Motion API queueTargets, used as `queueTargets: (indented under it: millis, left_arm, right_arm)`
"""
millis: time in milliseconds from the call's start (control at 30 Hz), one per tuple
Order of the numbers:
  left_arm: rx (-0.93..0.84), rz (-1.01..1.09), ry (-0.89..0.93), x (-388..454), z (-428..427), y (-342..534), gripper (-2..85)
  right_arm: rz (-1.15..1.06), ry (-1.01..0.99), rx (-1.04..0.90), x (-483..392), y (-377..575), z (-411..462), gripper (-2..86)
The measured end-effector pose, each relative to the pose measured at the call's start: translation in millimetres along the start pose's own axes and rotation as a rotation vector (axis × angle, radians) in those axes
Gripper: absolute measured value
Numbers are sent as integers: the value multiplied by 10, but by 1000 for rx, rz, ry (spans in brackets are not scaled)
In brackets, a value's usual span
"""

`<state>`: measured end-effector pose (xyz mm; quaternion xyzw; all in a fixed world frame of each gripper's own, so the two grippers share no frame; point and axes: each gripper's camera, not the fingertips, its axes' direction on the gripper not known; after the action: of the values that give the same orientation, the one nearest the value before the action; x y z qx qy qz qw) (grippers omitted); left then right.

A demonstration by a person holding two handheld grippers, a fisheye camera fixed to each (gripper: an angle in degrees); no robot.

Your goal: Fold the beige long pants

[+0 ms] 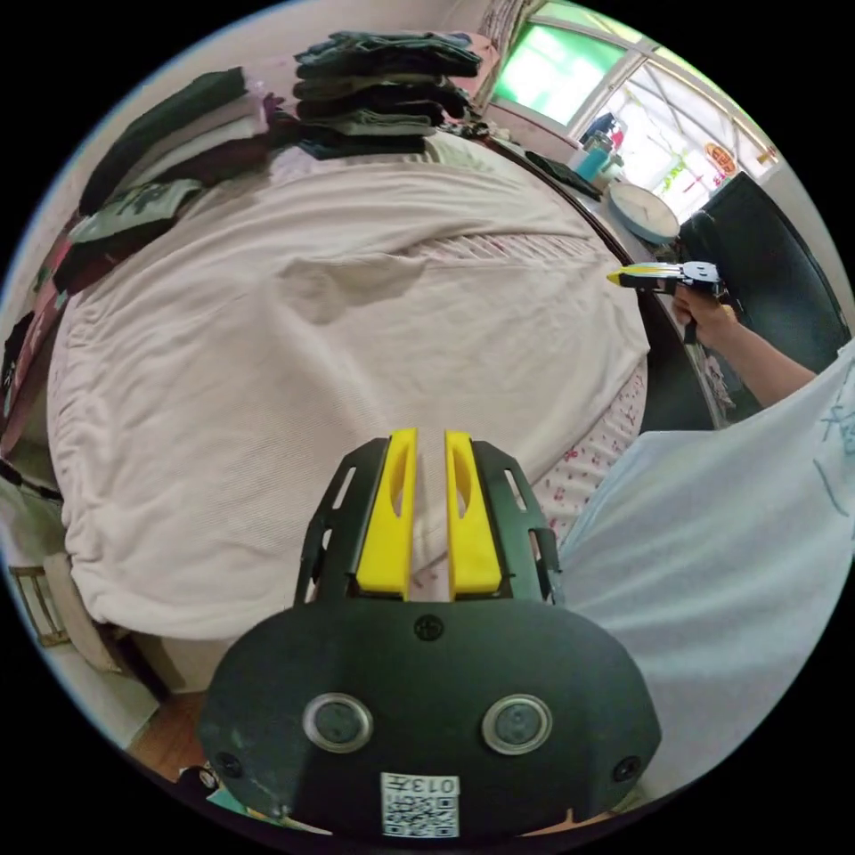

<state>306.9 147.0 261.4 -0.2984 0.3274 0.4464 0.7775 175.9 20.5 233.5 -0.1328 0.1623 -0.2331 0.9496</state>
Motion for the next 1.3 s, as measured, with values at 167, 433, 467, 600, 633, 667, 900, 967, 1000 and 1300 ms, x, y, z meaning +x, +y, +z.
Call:
queueTargets:
  millis: [167, 433, 467, 600, 633, 667, 900, 967, 1000, 1300]
  left_arm:
    - [-55, 13, -30, 171, 233, -91, 25]
    - [-43, 89, -50, 321, 96, -428, 15]
    - [-41, 103, -65, 351, 105, -500, 19]
    - [-3, 218, -188, 557, 216, -1034, 60]
    - [-20, 246, -220, 584, 290, -1148, 63]
    - [-28, 258, -234, 590, 329, -1193, 65]
    - [-106, 293, -198, 461, 578, -1453, 6]
    - [-100, 293, -192, 435, 530, -1433, 1]
    - [-91, 296, -188, 424, 480, -1409, -1]
    - [-39, 115, -90, 50, 435, -1501, -2]
  right_arm:
    - [33, 7, -76, 460, 505, 338, 4]
    - [198, 68, 63, 1533, 1073, 161, 18]
    - [221, 94, 81, 1673, 1088, 165, 25]
    - [262, 62, 70, 2071, 1087, 307, 58]
    - [279, 58, 55, 2190, 1097, 382, 72]
    - [292, 44, 42, 2306, 1118, 460, 76]
    - [349, -22, 21, 2764, 1340, 743, 52]
    - [337, -16, 43, 2848, 1449, 684, 48]
    - [332, -16, 49, 2870, 1477, 662, 47]
    - [351, -60, -5, 3403, 1521, 1027, 64]
